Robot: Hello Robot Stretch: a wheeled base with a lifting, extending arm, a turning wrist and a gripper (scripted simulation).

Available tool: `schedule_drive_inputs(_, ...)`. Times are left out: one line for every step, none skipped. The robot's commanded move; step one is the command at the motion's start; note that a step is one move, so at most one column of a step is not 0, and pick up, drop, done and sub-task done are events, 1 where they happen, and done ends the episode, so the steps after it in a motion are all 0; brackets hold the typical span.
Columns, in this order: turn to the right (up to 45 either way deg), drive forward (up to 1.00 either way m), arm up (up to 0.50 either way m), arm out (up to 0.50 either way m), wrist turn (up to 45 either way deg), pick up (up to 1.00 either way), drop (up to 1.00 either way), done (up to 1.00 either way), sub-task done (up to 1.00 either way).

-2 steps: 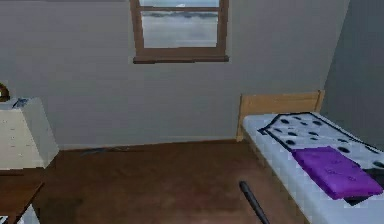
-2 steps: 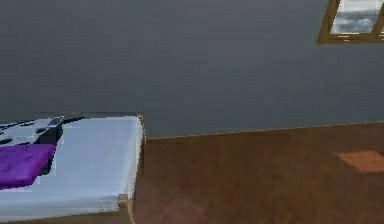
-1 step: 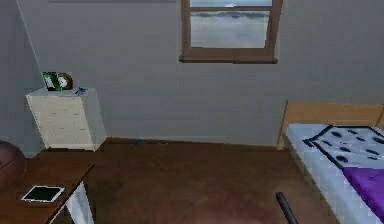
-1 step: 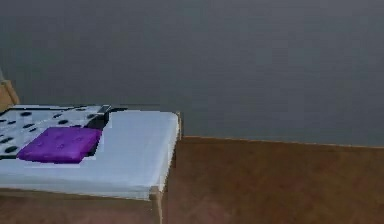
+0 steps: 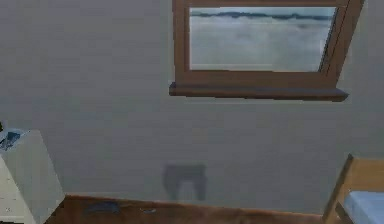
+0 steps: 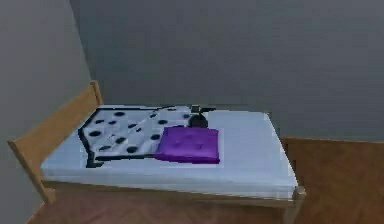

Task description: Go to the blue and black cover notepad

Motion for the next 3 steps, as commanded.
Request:
schedule_drive_inputs(-33.0,0.0,0.0,0.0,0.0,0.0,0.0,0.0,0.0)
schedule_drive_inputs(0.0,0.4,0.0,0.0,0.0,0.0,0.0,0.0,0.0)
schedule_drive_inputs(-42.0,0.0,0.0,0.0,0.0,0.0,0.0,0.0,0.0)
